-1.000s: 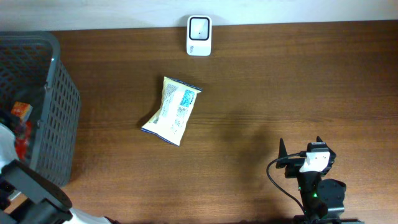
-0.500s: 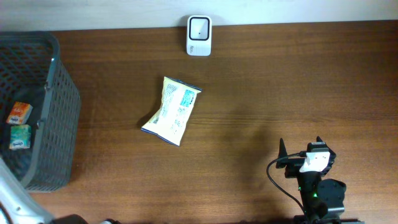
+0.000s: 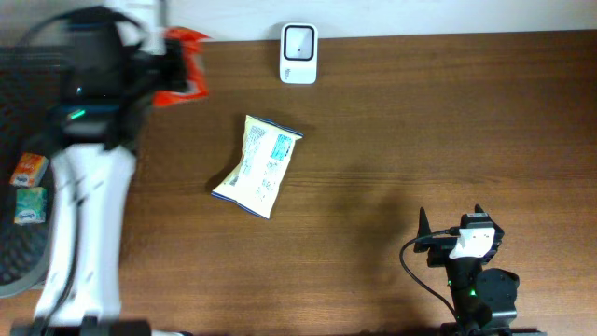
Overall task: Scan the item barcode
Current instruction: 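Carry the red snack bag out and drop it beside the white bag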
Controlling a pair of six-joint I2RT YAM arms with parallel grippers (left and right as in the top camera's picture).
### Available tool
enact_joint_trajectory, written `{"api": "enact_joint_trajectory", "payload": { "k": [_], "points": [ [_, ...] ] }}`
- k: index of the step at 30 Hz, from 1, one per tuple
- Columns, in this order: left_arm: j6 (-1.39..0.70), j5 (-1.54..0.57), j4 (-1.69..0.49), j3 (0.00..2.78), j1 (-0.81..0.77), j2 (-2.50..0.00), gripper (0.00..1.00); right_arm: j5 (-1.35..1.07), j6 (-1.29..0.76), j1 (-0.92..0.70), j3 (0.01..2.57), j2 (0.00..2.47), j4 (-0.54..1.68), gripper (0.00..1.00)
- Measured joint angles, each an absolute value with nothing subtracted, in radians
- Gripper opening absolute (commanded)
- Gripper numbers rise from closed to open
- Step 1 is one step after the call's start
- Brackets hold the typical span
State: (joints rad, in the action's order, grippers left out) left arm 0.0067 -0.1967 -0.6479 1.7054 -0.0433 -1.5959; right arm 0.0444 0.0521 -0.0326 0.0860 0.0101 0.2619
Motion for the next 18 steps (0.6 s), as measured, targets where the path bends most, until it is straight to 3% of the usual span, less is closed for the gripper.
{"api": "enact_joint_trajectory", "payload": {
  "k": [7, 15, 17, 18],
  "points": [
    [0.000, -0.104, -0.673, 1.698, -0.308, -1.879, 0.00, 0.044, 0.052, -0.033, 0.086, 0.010, 0.262, 0.98],
    [-0.040, -0.072, -0.755, 1.694, -0.468, -2.056, 0.01, 0.044, 0.052, -0.033, 0.086, 0.010, 0.262, 0.99],
    [-0.044, -0.070, -0.776, 1.694, -0.492, -2.075, 0.19, 0.044, 0.052, -0.033, 0.086, 0.010, 0.262, 0.99],
    [-0.045, -0.070, -0.783, 1.694, -0.502, -2.080, 0.39, 0.044, 0.053, -0.033, 0.086, 0.010, 0.262, 0.99]
  ]
}}
